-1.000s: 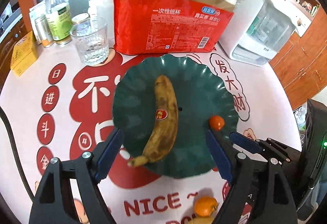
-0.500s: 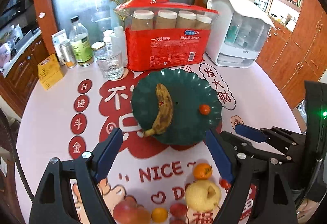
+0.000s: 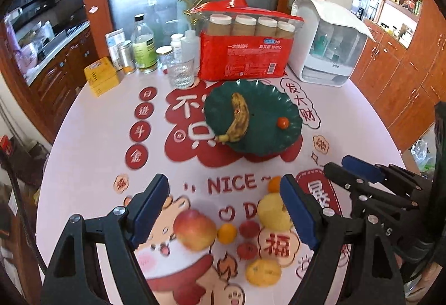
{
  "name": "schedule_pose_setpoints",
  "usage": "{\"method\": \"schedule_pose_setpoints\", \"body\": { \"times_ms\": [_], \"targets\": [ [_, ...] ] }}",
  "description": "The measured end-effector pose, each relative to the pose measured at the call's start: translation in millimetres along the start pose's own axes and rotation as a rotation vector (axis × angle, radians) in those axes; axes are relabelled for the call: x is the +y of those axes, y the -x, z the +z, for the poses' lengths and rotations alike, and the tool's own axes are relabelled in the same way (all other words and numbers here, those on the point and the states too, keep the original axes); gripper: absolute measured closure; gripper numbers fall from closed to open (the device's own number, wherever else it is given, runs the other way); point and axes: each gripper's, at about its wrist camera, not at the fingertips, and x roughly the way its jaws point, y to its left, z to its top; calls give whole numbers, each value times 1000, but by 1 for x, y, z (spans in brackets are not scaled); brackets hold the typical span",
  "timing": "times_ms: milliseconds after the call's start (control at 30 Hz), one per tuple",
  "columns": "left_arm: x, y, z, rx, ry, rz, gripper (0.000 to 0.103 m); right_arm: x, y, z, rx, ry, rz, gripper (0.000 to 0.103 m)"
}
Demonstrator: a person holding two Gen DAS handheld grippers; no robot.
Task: Organize fruits
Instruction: 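Open both tools to release banana and tomato, then pull back, then grasp the red apple with the left tool while the right tool grasps the yellow grapefruit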
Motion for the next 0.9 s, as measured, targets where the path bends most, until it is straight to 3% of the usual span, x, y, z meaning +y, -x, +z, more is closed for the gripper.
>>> {"method": "schedule_pose_setpoints", "body": {
  "times_ms": [400,900],
  "targets": [
    [17,57,-43,-67,35,52,22,27,52,-35,-40,75,-7,62],
    [20,63,-98,-21,100,65,21,36,74,-83,-38,71,32,62]
  ]
}}
